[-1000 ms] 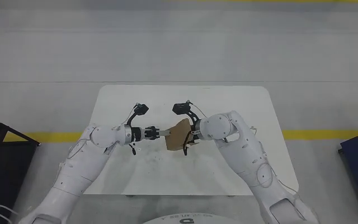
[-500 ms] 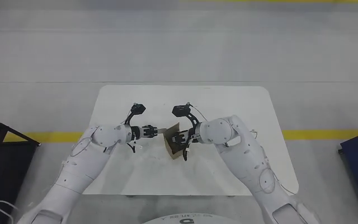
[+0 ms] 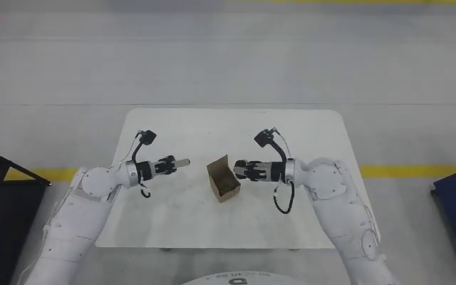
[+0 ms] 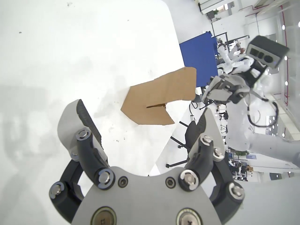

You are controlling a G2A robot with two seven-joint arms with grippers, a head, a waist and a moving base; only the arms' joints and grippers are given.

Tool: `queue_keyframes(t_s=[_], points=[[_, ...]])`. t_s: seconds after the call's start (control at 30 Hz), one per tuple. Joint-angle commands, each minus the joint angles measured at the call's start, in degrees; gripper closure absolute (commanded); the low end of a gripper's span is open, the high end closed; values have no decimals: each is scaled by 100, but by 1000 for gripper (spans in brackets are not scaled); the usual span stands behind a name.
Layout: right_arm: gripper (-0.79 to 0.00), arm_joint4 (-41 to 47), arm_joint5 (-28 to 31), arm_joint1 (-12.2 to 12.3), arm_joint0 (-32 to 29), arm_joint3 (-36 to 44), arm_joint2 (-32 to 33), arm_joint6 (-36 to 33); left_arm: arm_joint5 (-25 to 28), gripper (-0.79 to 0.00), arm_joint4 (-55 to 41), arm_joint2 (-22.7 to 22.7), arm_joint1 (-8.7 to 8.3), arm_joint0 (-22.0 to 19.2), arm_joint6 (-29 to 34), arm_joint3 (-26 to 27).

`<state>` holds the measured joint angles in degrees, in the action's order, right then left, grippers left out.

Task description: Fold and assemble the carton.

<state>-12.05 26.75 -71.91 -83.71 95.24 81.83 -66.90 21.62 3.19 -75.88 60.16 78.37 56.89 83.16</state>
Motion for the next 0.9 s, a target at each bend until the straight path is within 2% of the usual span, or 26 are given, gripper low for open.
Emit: queue_keyframes(t_s=[0.0,0.03,0.1,0.33,0.47,0.53,0.7,0.87], points=[[0,1175,550,57,197,-681,152,-514,130,-785,-144,-208,-49,224,63,154],[0,1517,391,101,369,-887,45,-673,172,-785,-202,-291,-70,324,99,214],[0,1517,391,101,369,-887,45,-673,178,-785,-540,-421,-97,522,178,286],[0,1517,391,101,369,-887,45,-673,178,-785,-540,-421,-97,522,178,286],[0,1130,-481,83,865,-1378,-369,-643,178,-785,-540,-421,-97,522,178,286],[0,1170,-691,59,1203,-1798,-640,-876,178,-785,-540,-421,-97,522,178,286],[0,1349,-777,9,1948,-2825,-1058,-1246,-92,-785,304,-31,-83,464,46,544],[0,1218,-870,-34,2370,-3380,-1429,-1327,-390,-785,1197,562,-27,206,-61,712]])
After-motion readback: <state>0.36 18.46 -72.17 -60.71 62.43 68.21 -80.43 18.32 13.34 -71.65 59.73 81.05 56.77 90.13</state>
